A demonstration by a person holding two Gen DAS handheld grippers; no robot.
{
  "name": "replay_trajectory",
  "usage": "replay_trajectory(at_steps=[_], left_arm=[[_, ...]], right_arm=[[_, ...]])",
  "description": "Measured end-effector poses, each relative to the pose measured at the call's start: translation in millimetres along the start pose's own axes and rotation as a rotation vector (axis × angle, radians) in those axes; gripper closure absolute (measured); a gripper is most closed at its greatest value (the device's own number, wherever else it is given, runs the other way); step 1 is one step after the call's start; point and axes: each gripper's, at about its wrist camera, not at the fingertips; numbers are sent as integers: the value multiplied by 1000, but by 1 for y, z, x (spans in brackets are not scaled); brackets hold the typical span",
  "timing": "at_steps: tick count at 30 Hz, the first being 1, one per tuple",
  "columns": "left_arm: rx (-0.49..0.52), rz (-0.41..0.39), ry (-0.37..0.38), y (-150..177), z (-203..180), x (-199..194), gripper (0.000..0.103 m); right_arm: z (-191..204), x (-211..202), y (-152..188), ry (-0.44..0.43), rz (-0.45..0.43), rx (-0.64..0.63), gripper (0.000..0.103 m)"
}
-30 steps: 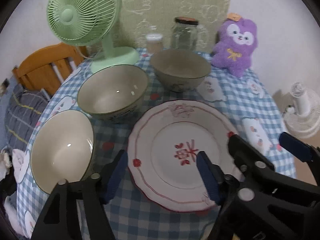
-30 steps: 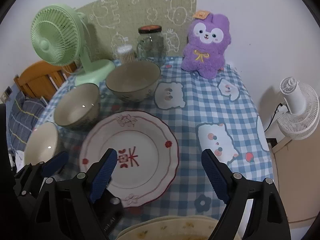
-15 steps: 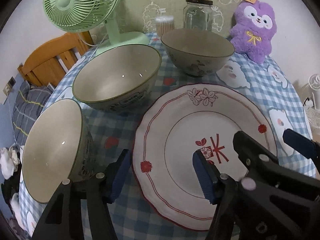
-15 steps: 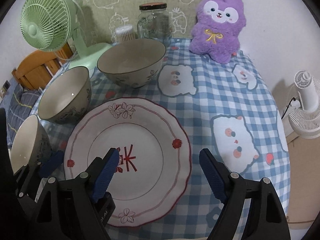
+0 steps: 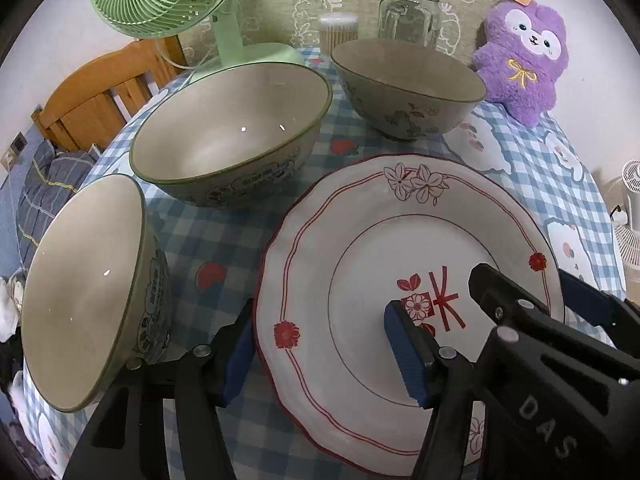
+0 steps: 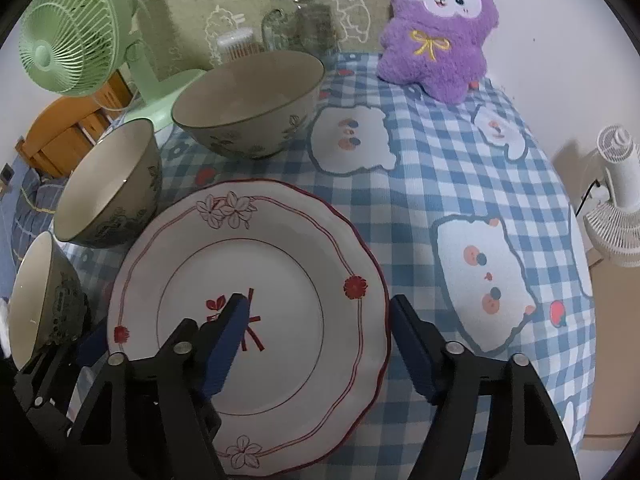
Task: Organize plates and bowls
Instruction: 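Move both grippers to the rim of the white red-character plate, then grasp the white plate's rim with both grippers and lift it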
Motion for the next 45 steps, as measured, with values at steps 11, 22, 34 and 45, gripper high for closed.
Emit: replay_trajectory(at_steps=[11,22,34,45], left_arm=[[10,1,-9,-1,0,0,38],[46,-6,-1,4,-12,-6,40],[94,-37,19,-5,-28,-2,64],[136,-4,60,-8,-25,0,64]], right_arm=[[-9,11,-1,30,31,24,53],[-22,2,7,93,35,82,65],[-49,-7,17,135,27,152,67],[-51,-4,15,132,32,160,64]])
Point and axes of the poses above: each gripper's, at about its wrist camera, not at the fingertips, and x roughly the way its jaws point, z to its left, y to its underside, and after that the axes turned 2 degrees about -z, right-handed
